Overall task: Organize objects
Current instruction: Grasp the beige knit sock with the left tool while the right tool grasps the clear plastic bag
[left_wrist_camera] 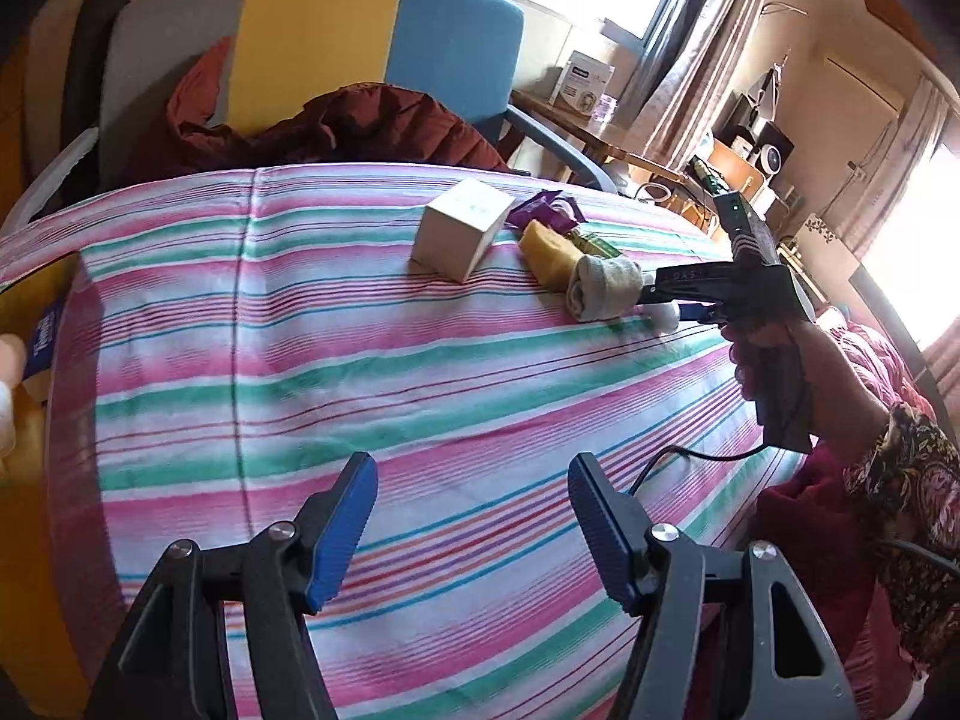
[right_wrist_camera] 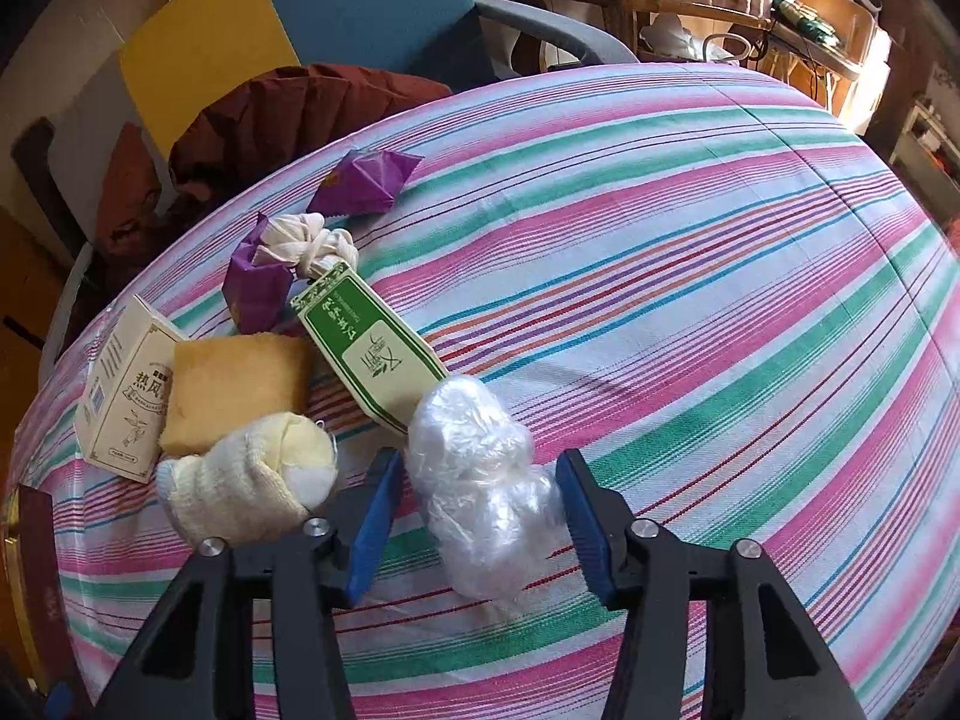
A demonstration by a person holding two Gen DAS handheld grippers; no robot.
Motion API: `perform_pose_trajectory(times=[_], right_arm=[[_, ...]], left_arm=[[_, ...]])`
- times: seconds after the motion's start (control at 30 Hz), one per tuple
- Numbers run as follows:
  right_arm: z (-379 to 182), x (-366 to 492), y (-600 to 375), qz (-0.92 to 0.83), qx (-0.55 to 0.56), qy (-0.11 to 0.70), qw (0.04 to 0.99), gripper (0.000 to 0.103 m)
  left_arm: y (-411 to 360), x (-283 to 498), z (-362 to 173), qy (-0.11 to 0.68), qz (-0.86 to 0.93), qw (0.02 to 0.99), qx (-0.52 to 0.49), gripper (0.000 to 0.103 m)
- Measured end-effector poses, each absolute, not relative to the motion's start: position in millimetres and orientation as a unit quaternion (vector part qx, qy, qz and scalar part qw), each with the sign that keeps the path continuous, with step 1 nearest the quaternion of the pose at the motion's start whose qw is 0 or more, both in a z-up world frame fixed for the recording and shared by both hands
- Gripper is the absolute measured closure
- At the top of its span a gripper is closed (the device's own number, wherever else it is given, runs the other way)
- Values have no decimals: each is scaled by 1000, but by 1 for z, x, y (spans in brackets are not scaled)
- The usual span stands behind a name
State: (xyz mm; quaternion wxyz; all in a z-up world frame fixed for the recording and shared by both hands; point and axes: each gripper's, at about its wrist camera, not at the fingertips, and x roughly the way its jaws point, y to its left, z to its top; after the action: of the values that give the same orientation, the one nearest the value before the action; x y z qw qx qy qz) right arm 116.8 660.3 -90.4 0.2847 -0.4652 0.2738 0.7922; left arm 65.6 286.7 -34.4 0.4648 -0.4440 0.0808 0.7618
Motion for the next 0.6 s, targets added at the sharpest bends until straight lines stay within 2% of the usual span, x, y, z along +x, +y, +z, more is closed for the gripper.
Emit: perform_pose_trajectory(times=[0.03,0.3,0.5,0.6], right_arm=[[-90,116,659,792,-468,271,284,59],[-88,135,671,778,-453,332,282,59],[-86,146,681,765,-454,337,308,59],[-87,153,688,761,-442,363,306,59]], left_arm=[[300,65,-33,86,758,471,-442,36],[397,62,-38,112,723,505,-458,36],[459,52,-44,103,715,506,-472,34],[489,52,-40,131,729,502,-446,33]])
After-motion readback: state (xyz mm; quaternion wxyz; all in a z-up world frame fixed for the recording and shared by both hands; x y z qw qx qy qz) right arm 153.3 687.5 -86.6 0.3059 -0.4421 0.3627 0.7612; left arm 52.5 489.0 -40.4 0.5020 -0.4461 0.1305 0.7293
